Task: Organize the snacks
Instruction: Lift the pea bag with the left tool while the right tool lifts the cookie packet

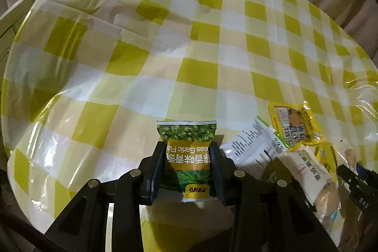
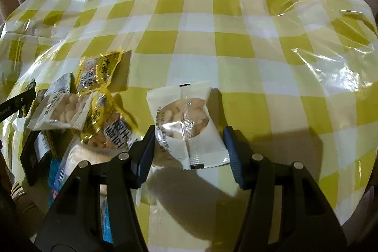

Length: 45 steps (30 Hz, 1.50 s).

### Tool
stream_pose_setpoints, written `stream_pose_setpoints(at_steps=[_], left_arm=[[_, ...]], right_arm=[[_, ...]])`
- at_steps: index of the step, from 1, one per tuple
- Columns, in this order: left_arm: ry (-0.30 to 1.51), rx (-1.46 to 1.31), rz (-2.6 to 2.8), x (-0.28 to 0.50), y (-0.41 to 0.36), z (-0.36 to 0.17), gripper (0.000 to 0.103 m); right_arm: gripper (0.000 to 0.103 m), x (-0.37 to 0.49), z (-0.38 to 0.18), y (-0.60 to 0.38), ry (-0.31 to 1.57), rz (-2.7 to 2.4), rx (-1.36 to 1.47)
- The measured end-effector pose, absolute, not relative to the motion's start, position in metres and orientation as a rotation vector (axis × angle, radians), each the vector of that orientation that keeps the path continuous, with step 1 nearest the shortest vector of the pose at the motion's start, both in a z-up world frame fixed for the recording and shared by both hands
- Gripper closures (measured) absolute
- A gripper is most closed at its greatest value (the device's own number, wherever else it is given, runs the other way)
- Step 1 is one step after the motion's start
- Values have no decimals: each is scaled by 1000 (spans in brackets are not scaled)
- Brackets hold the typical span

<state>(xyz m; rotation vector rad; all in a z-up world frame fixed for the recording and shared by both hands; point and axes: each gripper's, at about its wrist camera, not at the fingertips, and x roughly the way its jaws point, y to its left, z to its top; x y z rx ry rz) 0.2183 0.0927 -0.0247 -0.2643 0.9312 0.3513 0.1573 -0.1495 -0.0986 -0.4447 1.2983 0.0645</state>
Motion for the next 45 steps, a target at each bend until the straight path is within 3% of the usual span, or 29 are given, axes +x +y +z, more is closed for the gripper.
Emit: stream_pose_setpoints(at_steps=[19,45], left_arm=[[866,-252,319,149,41,9,65],[857,-109,85,139,-89,38,65]], right_arm=[[43,109,-44,-147,1227,92,-432],[43,60,23,-222,1185,-4,-352]])
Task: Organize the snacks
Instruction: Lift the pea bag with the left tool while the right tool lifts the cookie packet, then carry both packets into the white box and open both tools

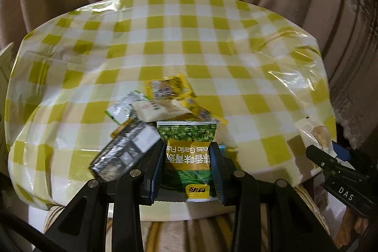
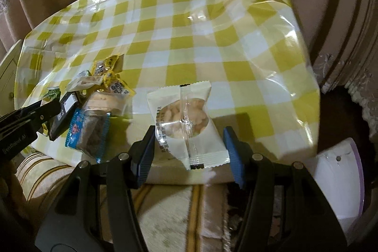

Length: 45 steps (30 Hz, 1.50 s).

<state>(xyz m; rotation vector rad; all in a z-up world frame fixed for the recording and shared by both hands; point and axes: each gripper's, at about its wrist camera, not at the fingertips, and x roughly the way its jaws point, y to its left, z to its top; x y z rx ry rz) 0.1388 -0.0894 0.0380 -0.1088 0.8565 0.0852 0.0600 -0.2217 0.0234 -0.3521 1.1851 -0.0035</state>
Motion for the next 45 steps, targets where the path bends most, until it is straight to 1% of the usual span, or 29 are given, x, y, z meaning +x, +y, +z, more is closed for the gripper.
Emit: stream_pose_setpoints(at_steps=[15,33,45], left_arm=[[889,1,-93,143,-183,42,65],[985,156,-443,128,-328,25,65],[1027,246,-541,114,-377,19,64]], right_arm=[[43,34,46,-286,1189,-112,-321],[43,-13,79,-399,1212,-328,-244],[42,-34,86,-443,1234,-421,-189]])
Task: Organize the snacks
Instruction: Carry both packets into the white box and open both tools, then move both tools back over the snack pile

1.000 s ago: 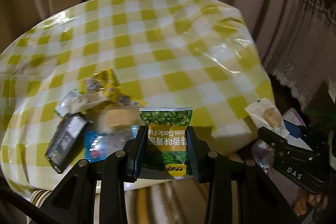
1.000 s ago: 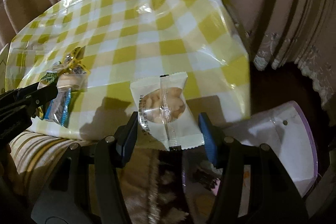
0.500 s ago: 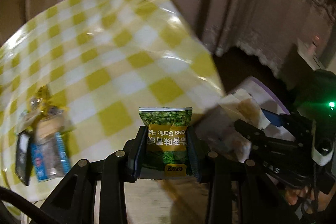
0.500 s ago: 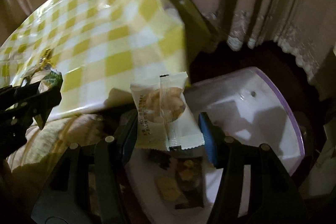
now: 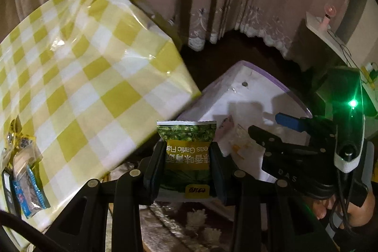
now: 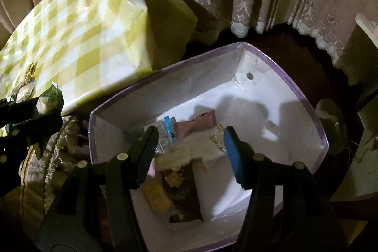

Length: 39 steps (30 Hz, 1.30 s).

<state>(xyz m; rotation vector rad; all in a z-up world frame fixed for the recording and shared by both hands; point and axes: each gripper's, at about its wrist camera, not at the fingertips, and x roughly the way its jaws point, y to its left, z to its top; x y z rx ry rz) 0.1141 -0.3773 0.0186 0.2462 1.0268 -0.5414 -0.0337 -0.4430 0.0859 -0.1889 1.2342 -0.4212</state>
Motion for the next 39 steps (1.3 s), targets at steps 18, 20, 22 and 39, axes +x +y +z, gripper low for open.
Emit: stream_pose_setpoints(at_steps=[18,20,22,39], left_arm=[[995,228,-439,121,-353,26,46],[993,221,-427,123,-346,26,46],[989,212,-410,125,-338,27,46],[973,66,-281,142,-246,30,46]], right_arm=[[33,-17,80,-411,1243,-377,-232],[33,-13,80,-403,1243,-364,-241],[33,-9,78,-393,1243,-348,-251],[32,26,56,-306,1266,-219,-353]])
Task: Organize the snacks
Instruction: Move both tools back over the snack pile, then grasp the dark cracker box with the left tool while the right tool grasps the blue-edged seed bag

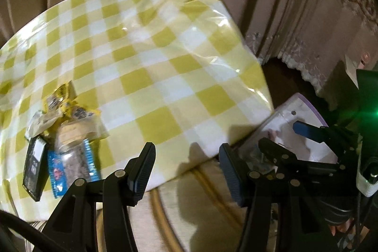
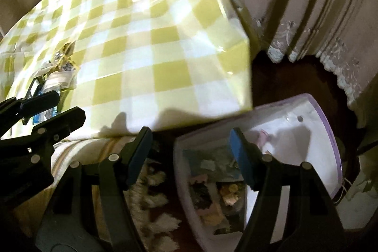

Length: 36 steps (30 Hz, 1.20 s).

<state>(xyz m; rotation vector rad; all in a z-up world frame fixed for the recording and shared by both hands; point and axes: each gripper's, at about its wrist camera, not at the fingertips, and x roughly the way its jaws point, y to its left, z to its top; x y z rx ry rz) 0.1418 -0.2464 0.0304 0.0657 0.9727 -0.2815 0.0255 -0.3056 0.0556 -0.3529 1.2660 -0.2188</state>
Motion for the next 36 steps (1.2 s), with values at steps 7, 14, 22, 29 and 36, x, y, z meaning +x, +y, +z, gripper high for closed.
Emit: stream_pose_setpoints(at_steps=[7,14,22,29,36], left_arm=[[973,-7,-220,149,-197,28,46],[980,-121,-128,157,-127,20,46],[978,-246,26,157,-32,7,44],[984,-280,105,150,24,-6,37],[995,-205,66,150,35,-12,24]], right_arm=[[31,38,38,-264,1282,-160,-378],[31,48,20,-221,1279,-98,-393],[29,60,-2,-192,1315,-32,-382],[25,67,-28,-161,1367,40,-350],[24,70,-56,-131,1436,115,-334]])
